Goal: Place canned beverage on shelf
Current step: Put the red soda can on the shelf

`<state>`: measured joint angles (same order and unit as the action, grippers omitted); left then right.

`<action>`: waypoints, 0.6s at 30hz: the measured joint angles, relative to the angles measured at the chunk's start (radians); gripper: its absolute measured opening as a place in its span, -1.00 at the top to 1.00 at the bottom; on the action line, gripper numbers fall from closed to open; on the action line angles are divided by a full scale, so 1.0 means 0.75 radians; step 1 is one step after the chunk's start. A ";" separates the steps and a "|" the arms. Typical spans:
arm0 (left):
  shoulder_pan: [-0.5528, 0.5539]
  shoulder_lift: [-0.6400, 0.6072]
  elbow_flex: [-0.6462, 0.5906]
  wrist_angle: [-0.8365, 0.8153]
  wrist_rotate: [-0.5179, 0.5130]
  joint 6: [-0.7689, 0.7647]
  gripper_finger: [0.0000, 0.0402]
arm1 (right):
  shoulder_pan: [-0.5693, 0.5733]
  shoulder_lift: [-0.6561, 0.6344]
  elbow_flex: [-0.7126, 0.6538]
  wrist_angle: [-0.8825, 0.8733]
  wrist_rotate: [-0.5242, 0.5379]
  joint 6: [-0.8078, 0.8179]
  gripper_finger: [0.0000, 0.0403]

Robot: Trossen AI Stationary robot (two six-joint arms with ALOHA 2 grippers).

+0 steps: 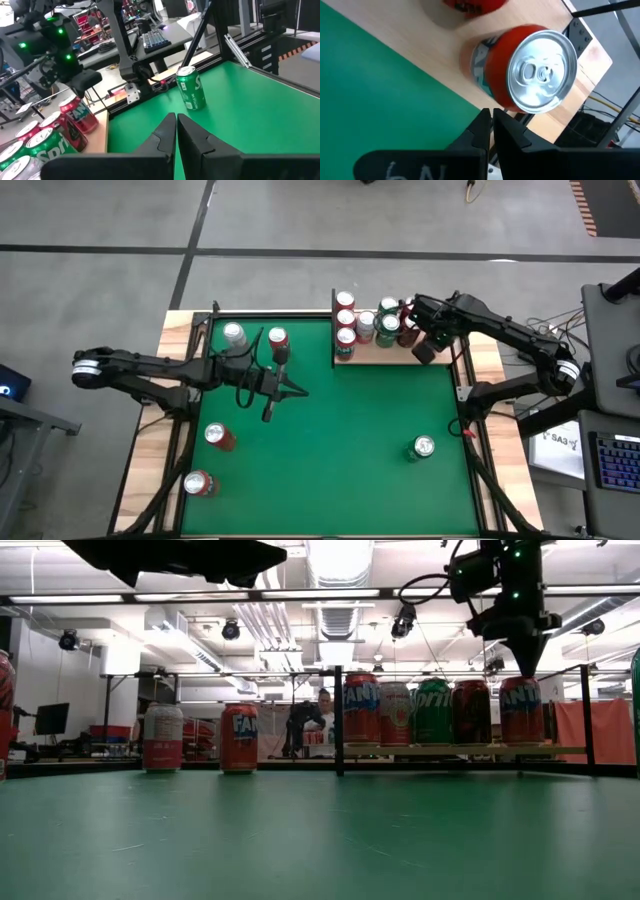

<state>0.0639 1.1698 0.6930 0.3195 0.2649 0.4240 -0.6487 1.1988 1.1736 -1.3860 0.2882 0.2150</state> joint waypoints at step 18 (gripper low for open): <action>0.000 -0.052 0.000 0.002 -0.005 -0.034 1.00 | -0.009 0.000 0.036 0.110 0.154 0.055 0.94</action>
<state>0.0639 1.1309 0.6930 0.3210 0.2611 0.3985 -0.6552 1.1988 1.2009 -1.3038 0.4035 0.2559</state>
